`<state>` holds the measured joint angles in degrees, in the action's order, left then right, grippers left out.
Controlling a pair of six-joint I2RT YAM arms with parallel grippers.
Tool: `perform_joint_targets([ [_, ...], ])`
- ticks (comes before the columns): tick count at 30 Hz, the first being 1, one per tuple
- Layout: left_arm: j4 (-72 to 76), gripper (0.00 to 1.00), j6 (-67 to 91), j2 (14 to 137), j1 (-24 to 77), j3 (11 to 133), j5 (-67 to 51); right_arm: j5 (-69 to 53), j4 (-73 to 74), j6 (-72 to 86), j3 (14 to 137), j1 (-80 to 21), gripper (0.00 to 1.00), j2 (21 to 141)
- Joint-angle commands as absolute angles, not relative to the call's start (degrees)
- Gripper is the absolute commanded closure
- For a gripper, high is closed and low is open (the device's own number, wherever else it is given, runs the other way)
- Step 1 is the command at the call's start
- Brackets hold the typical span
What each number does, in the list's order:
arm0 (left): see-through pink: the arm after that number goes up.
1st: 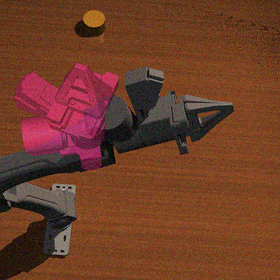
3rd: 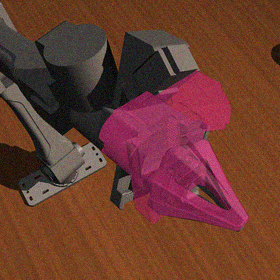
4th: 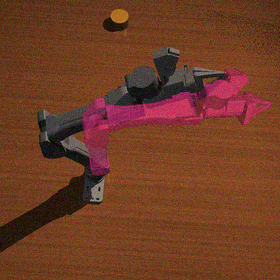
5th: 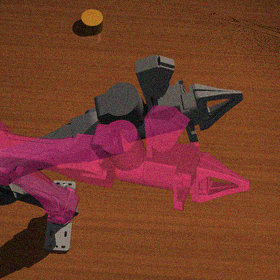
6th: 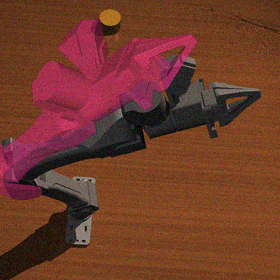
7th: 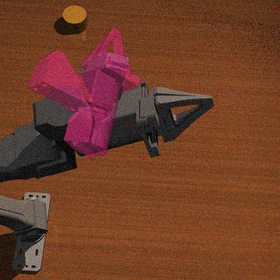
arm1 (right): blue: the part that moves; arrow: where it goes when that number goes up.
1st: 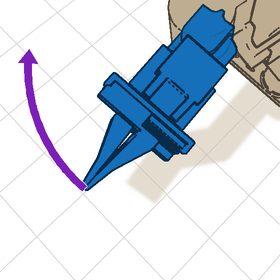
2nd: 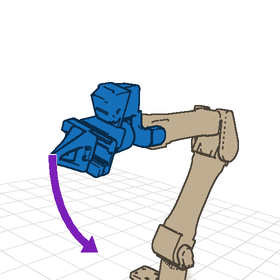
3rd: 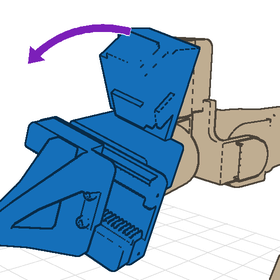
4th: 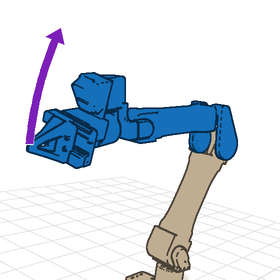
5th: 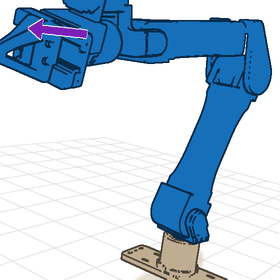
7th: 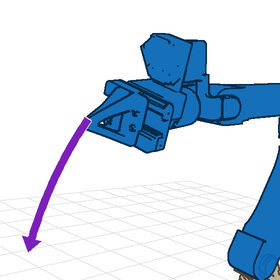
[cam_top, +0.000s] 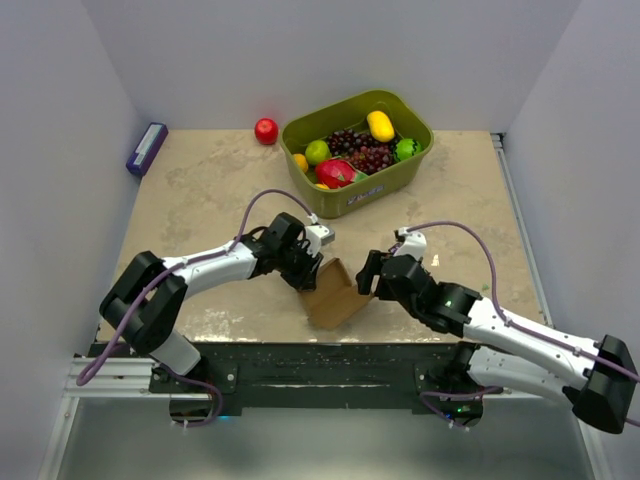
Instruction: Fold the paper box
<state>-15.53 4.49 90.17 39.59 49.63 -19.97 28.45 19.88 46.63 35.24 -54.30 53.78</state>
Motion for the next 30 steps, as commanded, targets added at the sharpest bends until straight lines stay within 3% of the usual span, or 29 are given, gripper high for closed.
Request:
perform_joint_targets([
  [1,-17.0,0.75,5.4,90.8,38.9,51.2,-18.5,21.6,23.3,55.4,35.3,-54.2,0.22,49.5],
  [17,-17.3,0.74,5.7,90.6,38.9,51.3,-16.9,14.7,20.7,59.9,32.8,-54.2,0.26,52.9],
  [22,-15.9,0.70,4.9,89.7,38.9,51.0,-19.9,14.0,15.8,59.9,31.6,-54.2,0.30,54.7],
  [25,-15.4,0.67,4.7,88.9,38.9,50.6,-21.3,13.1,13.4,59.4,32.2,-54.1,0.34,57.1],
  [30,-14.6,0.65,4.4,88.0,38.9,50.4,-24.5,13.3,11.4,57.9,32.5,-54.2,0.52,59.1],
])
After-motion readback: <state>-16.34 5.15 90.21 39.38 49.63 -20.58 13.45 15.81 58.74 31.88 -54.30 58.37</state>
